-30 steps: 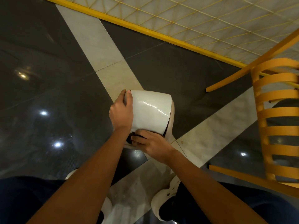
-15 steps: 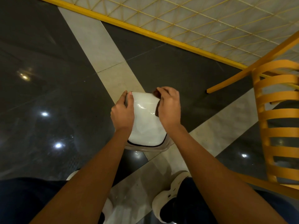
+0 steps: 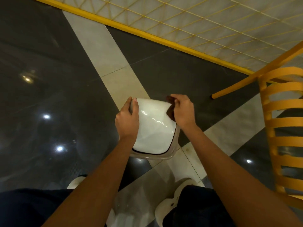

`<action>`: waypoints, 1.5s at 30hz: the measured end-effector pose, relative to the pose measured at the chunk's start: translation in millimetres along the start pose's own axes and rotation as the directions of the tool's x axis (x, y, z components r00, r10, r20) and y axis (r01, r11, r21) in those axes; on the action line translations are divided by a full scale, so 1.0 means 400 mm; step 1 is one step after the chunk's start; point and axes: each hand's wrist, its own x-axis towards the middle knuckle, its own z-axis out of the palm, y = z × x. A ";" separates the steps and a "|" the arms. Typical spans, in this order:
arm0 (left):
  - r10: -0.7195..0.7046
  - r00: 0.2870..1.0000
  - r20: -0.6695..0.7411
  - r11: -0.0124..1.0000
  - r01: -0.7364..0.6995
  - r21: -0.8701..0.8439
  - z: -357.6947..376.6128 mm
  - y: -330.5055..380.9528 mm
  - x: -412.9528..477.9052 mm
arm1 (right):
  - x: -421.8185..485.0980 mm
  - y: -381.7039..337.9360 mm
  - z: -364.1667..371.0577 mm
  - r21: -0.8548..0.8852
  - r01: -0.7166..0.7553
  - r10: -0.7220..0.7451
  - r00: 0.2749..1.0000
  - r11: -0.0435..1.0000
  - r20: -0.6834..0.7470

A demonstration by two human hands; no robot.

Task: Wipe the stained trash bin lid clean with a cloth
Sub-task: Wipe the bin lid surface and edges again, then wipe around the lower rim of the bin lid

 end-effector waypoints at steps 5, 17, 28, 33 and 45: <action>-0.025 0.999 0.041 0.999 0.024 0.032 -0.006 0.005 -0.001 | 0.049 -0.051 -0.062 0.681 -0.477 0.446 0.862 0.556 0.240; -0.139 0.883 0.447 0.954 0.241 -0.177 -0.006 0.502 -0.065 | 0.008 -0.217 -0.367 0.715 -0.206 0.104 0.977 0.668 0.184; -0.125 0.725 0.677 0.920 0.341 -0.195 0.235 0.804 -0.280 | -0.003 -0.019 -0.749 0.796 -0.327 0.369 0.919 0.509 0.142; -0.077 0.626 0.776 0.906 0.369 -0.208 0.435 0.890 -0.426 | -0.047 0.172 -0.927 0.823 -0.433 0.532 0.824 0.368 0.195; -0.225 0.558 0.799 0.954 0.294 0.064 0.824 0.823 -0.681 | -0.089 0.629 -1.055 0.760 -0.527 0.745 0.661 0.381 0.084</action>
